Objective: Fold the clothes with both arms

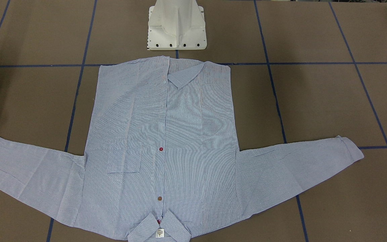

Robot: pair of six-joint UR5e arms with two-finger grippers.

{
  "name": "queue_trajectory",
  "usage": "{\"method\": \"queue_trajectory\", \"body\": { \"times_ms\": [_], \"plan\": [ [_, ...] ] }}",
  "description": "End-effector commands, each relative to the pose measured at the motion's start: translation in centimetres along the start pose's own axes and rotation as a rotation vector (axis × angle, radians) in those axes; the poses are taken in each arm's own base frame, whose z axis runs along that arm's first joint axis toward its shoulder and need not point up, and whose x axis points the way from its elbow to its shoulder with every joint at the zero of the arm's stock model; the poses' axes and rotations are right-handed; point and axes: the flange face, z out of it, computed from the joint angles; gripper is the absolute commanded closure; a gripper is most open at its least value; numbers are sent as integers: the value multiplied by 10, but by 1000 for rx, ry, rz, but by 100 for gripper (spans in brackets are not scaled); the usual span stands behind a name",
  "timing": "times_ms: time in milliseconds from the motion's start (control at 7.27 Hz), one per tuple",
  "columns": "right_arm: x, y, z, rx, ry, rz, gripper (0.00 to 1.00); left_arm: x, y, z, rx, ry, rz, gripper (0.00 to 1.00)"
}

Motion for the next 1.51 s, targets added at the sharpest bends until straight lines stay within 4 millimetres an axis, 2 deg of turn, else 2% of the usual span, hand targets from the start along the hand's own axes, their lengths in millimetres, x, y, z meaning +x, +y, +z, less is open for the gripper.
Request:
{"method": "queue_trajectory", "body": {
  "times_ms": [0, 413, 550, 688, 1100, 1238, 1375],
  "plan": [
    [0, 0, 0, -1, -2, 1, 100, 0, -1, 0, 1, -2, 1, 0],
    [-7, -2, -7, 12, -19, -23, 100, 0, -2, -1, 2, -2, 2, 0],
    [-10, -5, -23, 44, -33, -34, 100, 0, -1, 0, 1, -2, 1, 0],
    [-33, -8, -59, 100, -73, -76, 100, 0, 0, 0, 0, -2, 2, 0],
    [-128, -6, -137, 163, -242, -239, 100, -4, 2, 5, -14, -3, -10, 0],
    [-174, -18, -154, 185, -284, -307, 100, -4, 2, 4, -11, -2, -9, 0],
    [-243, -32, -160, 185, -327, -392, 100, -4, 4, 5, -14, 4, -14, 0]
  ]
}}
